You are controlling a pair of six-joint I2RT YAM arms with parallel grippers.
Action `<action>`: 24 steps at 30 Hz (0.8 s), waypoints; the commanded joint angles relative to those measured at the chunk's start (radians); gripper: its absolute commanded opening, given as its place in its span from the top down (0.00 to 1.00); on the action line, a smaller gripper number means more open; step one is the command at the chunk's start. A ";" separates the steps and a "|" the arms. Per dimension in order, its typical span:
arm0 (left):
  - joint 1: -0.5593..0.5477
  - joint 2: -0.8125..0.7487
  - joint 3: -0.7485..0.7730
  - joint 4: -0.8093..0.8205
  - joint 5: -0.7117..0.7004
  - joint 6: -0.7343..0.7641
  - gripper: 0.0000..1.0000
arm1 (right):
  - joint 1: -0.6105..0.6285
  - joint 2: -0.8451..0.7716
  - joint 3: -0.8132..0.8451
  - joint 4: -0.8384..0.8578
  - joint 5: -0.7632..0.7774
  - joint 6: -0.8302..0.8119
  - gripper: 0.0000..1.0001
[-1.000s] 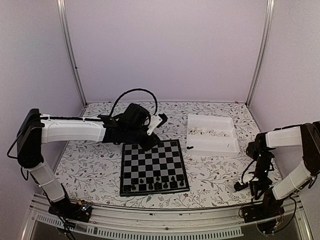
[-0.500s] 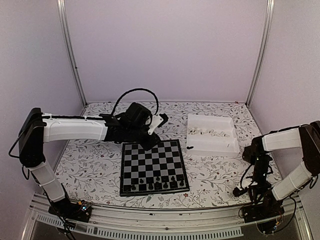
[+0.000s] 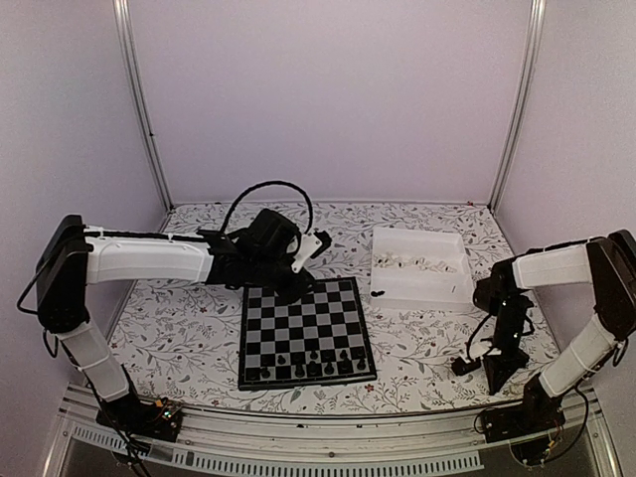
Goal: Set up the chess pieces on the board
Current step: Place the chess piece on the chessboard.
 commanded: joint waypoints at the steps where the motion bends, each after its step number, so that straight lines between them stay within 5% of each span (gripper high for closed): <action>1: 0.018 -0.062 -0.006 -0.018 -0.022 0.034 0.60 | 0.018 0.009 0.210 -0.027 -0.106 0.038 0.94; 13: 0.196 -0.280 -0.082 -0.030 -0.144 0.077 0.60 | 0.426 0.220 0.886 -0.002 -0.144 0.418 0.95; 24: 0.341 -0.501 -0.194 0.059 -0.154 0.064 0.58 | 0.753 0.651 1.432 0.053 0.101 0.681 0.95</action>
